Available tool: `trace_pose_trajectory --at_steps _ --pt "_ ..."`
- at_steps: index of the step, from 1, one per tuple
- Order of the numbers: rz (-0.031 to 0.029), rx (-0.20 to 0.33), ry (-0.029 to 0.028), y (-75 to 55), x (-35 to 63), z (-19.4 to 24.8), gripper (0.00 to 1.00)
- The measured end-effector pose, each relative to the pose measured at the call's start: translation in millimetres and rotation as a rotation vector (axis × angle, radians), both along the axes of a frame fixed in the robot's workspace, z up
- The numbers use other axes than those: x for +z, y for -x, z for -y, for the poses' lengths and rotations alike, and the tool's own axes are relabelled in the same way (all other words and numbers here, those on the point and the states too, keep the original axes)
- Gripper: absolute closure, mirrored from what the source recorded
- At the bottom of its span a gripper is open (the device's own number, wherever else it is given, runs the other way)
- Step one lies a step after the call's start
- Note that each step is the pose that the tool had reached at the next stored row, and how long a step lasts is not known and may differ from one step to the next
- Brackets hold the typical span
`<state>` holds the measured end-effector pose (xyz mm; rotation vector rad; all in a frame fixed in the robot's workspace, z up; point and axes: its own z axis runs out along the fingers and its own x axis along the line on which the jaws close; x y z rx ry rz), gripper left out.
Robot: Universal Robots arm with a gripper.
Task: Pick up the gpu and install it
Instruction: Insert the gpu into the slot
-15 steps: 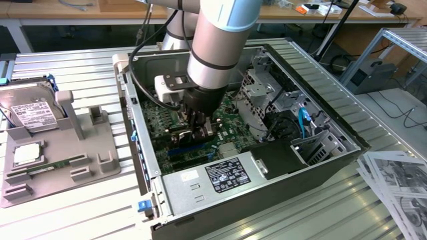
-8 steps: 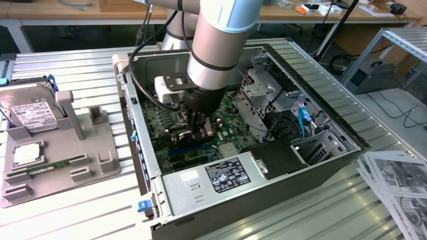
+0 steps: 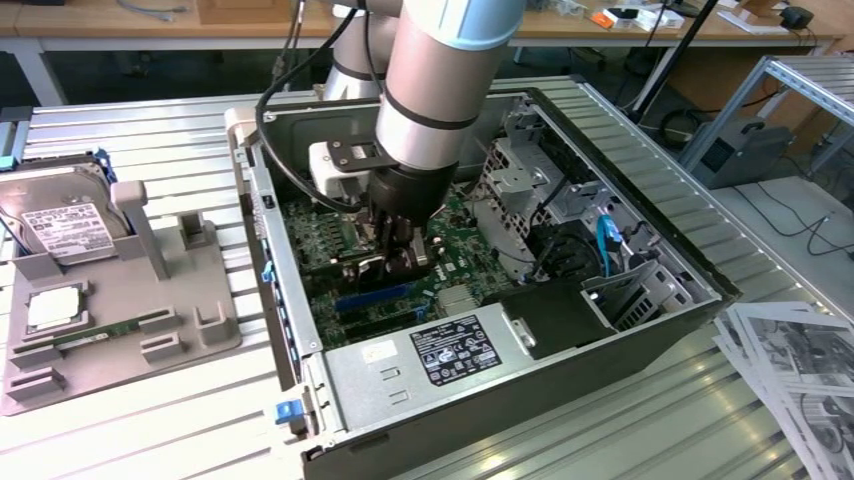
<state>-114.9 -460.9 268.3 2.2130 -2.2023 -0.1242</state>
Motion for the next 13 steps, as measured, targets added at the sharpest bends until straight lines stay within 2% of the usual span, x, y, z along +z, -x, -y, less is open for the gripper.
trace_pose_trajectory --at_steps 13 --pt "0.0 0.0 0.0 0.0 0.0 0.0 0.73"
